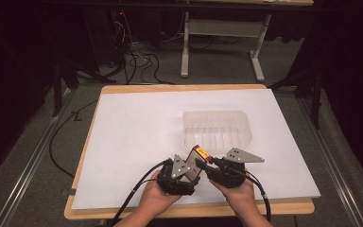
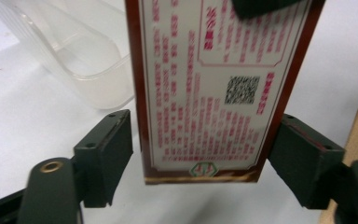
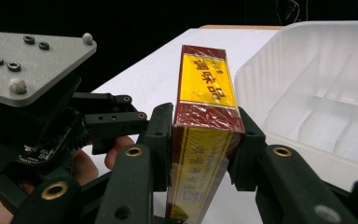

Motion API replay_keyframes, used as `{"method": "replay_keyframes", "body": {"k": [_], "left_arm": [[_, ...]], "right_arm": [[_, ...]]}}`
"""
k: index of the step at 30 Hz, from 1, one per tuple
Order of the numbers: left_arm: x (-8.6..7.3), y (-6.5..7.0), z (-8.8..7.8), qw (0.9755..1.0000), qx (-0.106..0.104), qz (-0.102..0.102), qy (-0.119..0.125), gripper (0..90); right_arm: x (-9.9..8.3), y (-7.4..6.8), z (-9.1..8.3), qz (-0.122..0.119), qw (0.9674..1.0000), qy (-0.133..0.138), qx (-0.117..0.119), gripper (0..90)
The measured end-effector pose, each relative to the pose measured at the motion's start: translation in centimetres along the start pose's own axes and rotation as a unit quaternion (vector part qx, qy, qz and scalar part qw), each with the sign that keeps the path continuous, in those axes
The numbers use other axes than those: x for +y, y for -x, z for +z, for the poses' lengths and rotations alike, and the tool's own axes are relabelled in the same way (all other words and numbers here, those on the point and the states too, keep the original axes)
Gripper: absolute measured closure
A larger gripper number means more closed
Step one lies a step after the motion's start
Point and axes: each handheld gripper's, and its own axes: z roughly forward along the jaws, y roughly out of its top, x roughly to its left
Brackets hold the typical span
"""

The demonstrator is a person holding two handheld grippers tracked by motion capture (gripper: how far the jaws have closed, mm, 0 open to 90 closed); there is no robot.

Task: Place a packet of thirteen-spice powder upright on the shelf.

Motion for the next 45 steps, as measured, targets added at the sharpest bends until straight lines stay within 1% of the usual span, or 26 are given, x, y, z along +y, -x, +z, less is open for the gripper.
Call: {"method": "replay_keyframes", "body": {"k": [4, 8, 9, 13, 17, 19, 22, 23, 24, 25, 26, 27, 28, 29, 34, 36, 38, 40, 41, 42, 43, 44, 45], "left_arm": [[0.0, 0.0, -0.1, 1.0, -0.001, -0.002, 0.004, 20.2], [-0.1, -0.1, -0.1, 1.0, -0.006, 0.0, 0.006, 19.5], [-0.1, -0.2, -0.2, 0.9999, -0.009, 0.0, 0.007, 19.5], [-0.2, -0.5, -0.6, 0.9999, -0.006, 0.004, 0.01, 19.7], [-0.3, -0.9, -0.9, 0.9999, -0.001, 0.004, 0.013, 20.0], [-0.4, -1.4, -1.3, 0.9998, 0.005, 0.001, 0.017, 20.1], [-0.4, -2.2, -1.9, 0.9997, 0.008, -0.007, 0.023, 20.3], [-0.4, -2.2, -1.9, 0.9997, 0.008, -0.007, 0.023, 20.5], [-0.3, -3.0, -2.4, 0.9994, 0.014, -0.013, 0.03, 20.6], [-0.3, -3.3, -2.5, 0.9993, 0.014, -0.014, 0.03, 20.6], [-0.3, -3.3, -2.5, 0.9993, 0.014, -0.014, 0.03, 20.6], [-0.4, -3.7, -2.8, 0.9992, 0.02, -0.015, 0.033, 20.6], [-0.4, -4.1, -3.1, 0.999, 0.025, -0.017, 0.034, 20.6], [-0.7, -4.9, -3.5, 0.9985, 0.035, -0.021, 0.035, 20.6], [-1.6, -7.1, -5.1, 0.9973, 0.055, -0.033, 0.035, 20.6], [-2.1, -7.8, -5.7, 0.9967, 0.059, -0.041, 0.036, 20.5], [-2.7, -8.6, -6.2, 0.9959, 0.06, -0.056, 0.038, 20.3], [-3.4, -9.5, -6.6, 0.9943, 0.064, -0.074, 0.04, 20.2], [-3.7, -9.8, -6.8, 0.9938, 0.07, -0.078, 0.038, 20.2], [-3.7, -9.8, -6.8, 0.9938, 0.07, -0.078, 0.038, 20.2], [-4.3, -10.2, -7.1, 0.9929, 0.091, -0.069, 0.031, 20.2], [-4.3, -10.2, -7.1, 0.9929, 0.091, -0.069, 0.031, 19.9], [-4.5, -10.4, -7.3, 0.992, 0.104, -0.065, 0.03, 19.3]], "right_arm": [[0.1, 0.3, -0.4, 0.0, 1.0, 0.006, -0.007, 67.6], [0.2, 0.5, -0.7, 0.001, 0.9999, 0.011, -0.013, 67.7], [0.3, 0.7, -0.9, 0.001, 0.9997, 0.014, -0.018, 67.8], [0.4, 1.1, -1.4, 0.0, 0.9995, 0.02, -0.026, 67.9], [0.4, 1.4, -1.9, -0.001, 0.999, 0.027, -0.037, 67.9], [0.4, 1.6, -2.2, -0.001, 0.9987, 0.03, -0.042, 67.9], [0.3, 1.9, -2.7, 0.001, 0.9983, 0.032, -0.049, 68.0], [0.2, 2.0, -2.8, 0.002, 0.9982, 0.033, -0.05, 68.0], [0.2, 2.1, -3.0, 0.0, 0.998, 0.035, -0.053, 68.0], [0.2, 2.2, -3.2, 0.0, 0.9977, 0.037, -0.058, 68.0], [0.2, 2.2, -3.4, -0.001, 0.9974, 0.038, -0.061, 68.0], [0.2, 2.2, -3.4, -0.001, 0.9974, 0.038, -0.061, 68.0], [0.2, 2.5, -3.8, 0.0, 0.9969, 0.043, -0.066, 68.0], [0.2, 2.5, -3.9, 0.002, 0.9968, 0.045, -0.067, 68.0], [0.5, 3.1, -4.9, 0.004, 0.9946, 0.056, -0.088, 68.1], [0.6, 3.3, -5.2, 0.002, 0.9937, 0.059, -0.096, 68.0], [0.6, 3.5, -5.6, 0.004, 0.9927, 0.063, -0.103, 68.0], [0.7, 3.6, -5.8, 0.004, 0.992, 0.063, -0.109, 68.0], [0.7, 3.7, -6.0, 0.004, 0.9914, 0.062, -0.115, 68.0], [0.7, 3.7, -6.0, 0.004, 0.9914, 0.062, -0.115, 68.0], [0.8, 4.0, -6.3, 0.003, 0.99, 0.066, -0.125, 68.0], [0.8, 4.1, -6.5, 0.005, 0.9894, 0.067, -0.129, 68.0], [0.9, 4.2, -6.6, 0.007, 0.9885, 0.069, -0.134, 68.0]]}}
